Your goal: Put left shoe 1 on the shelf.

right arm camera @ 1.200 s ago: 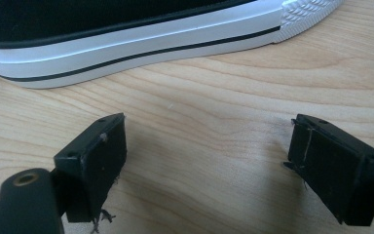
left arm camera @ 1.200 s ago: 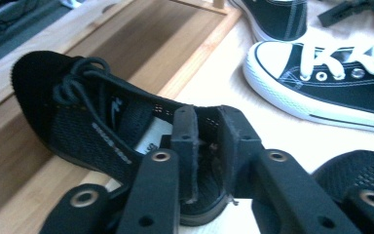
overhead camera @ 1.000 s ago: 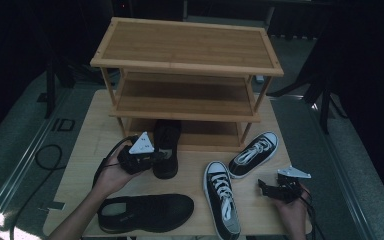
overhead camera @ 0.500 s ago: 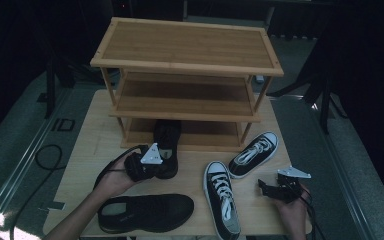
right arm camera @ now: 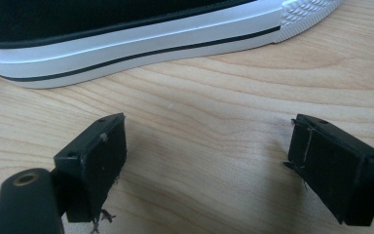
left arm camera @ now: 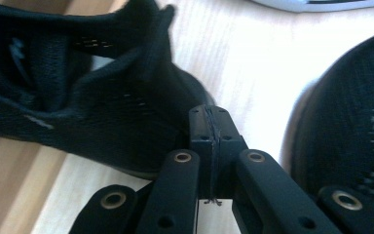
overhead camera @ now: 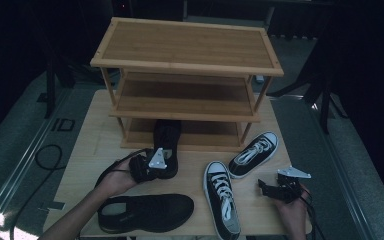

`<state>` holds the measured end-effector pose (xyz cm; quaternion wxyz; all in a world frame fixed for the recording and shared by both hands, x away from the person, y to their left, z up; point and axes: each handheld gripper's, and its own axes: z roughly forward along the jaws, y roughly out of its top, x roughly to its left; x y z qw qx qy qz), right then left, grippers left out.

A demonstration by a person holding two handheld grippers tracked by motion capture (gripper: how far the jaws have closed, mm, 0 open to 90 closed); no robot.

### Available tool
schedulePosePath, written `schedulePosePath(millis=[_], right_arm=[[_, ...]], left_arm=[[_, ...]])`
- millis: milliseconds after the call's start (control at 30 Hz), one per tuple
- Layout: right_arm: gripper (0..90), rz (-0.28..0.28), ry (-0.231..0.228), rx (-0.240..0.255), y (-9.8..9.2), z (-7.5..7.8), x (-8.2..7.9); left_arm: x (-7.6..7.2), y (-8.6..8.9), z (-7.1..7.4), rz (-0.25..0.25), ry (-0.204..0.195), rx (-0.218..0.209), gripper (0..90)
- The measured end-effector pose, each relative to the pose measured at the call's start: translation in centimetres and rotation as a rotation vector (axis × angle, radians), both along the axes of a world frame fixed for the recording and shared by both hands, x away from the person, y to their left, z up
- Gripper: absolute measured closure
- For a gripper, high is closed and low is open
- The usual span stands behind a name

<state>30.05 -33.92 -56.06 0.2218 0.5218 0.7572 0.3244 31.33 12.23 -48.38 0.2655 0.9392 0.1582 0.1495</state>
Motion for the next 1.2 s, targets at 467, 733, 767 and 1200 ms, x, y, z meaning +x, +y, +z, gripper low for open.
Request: schedulePosePath(millis=[467,733,767,1200], right_arm=[[13.9,0.000,0.000,0.000,0.0,0.0,0.0],[13.9,0.000,0.000,0.000,0.0,0.0,0.0],[13.9,0.000,0.000,0.000,0.0,0.0,0.0],[13.8,0.000,0.000,0.000,0.0,0.0,0.0]], left_arm=[[1.4,0.5,1.3,0.093,-0.068,-0.042,90.0],[2.4,0.5,1.3,0.155,-0.088,-0.015,90.0],[2.5,0.5,1.2,0.163,-0.088,-0.016,90.0],[0.9,-1.2,1.3,0.041,-0.059,-0.043,90.0]])
